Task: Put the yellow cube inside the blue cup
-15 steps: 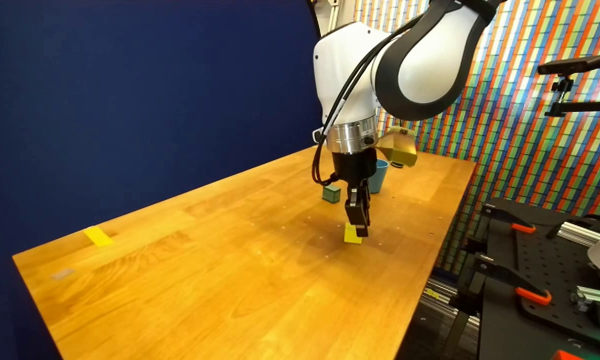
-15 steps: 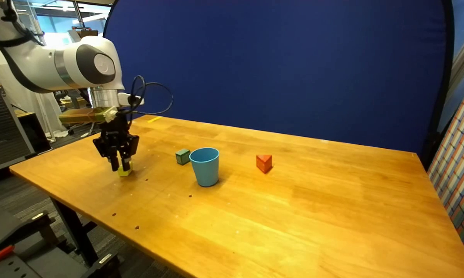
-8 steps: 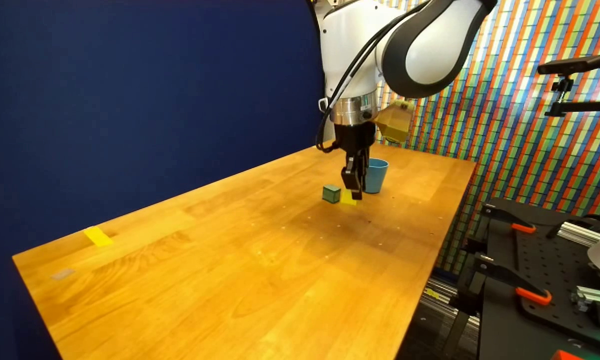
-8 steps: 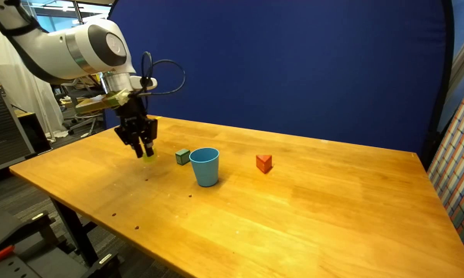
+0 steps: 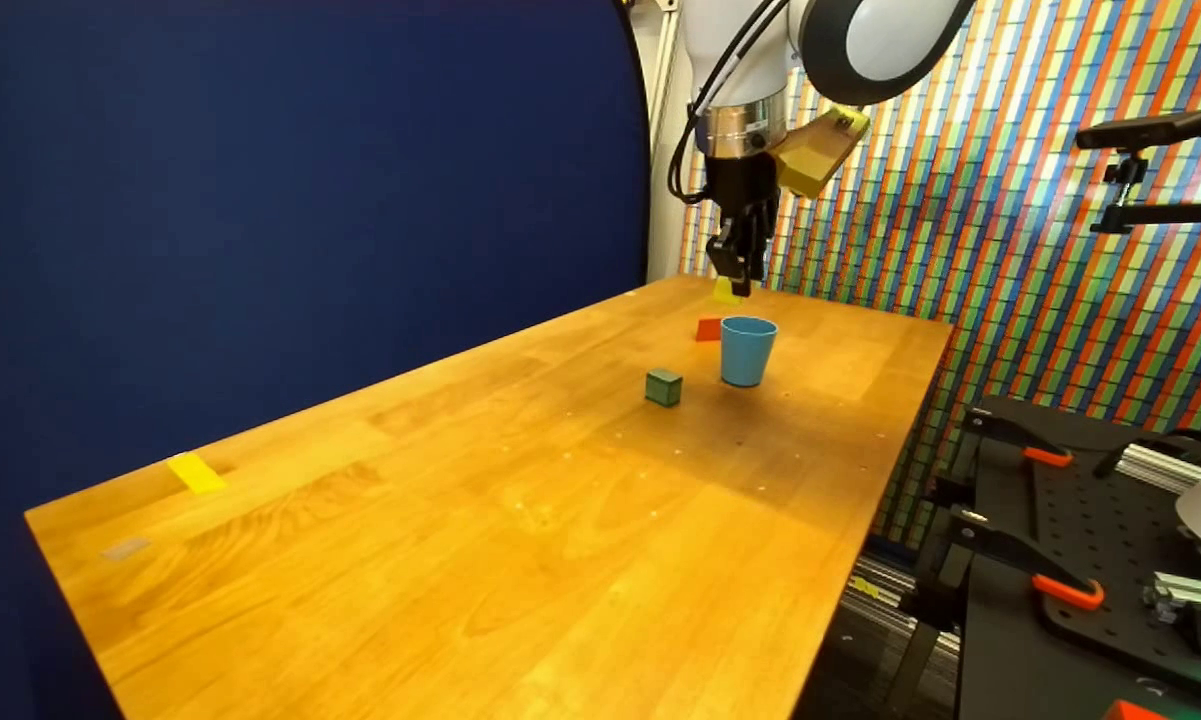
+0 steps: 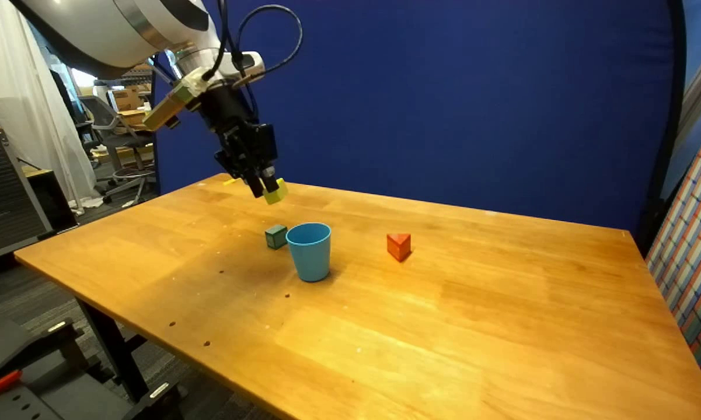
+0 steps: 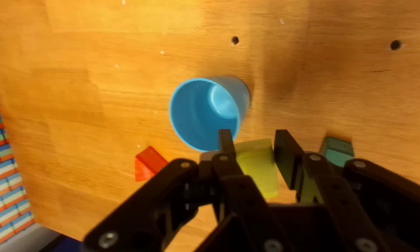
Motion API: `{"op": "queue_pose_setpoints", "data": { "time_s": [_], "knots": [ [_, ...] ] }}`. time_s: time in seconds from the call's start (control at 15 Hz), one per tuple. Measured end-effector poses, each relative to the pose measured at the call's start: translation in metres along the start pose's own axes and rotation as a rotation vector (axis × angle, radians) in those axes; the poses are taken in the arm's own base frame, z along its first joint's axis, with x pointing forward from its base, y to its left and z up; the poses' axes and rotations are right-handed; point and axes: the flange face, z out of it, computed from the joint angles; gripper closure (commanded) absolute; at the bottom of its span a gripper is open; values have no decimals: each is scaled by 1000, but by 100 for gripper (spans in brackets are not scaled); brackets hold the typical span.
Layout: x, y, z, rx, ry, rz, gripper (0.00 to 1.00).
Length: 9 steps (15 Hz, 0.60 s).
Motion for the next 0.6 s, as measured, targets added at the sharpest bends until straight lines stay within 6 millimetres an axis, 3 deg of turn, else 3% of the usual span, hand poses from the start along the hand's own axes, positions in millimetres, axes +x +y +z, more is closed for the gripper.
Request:
{"op": "queue_pose_setpoints", "data": {
  "time_s": [0.33, 0.6],
  "knots": [
    [-8, 45, 21, -36, -52, 118, 89],
    [-13, 55, 40, -46, -90, 142, 89]
  ]
}}
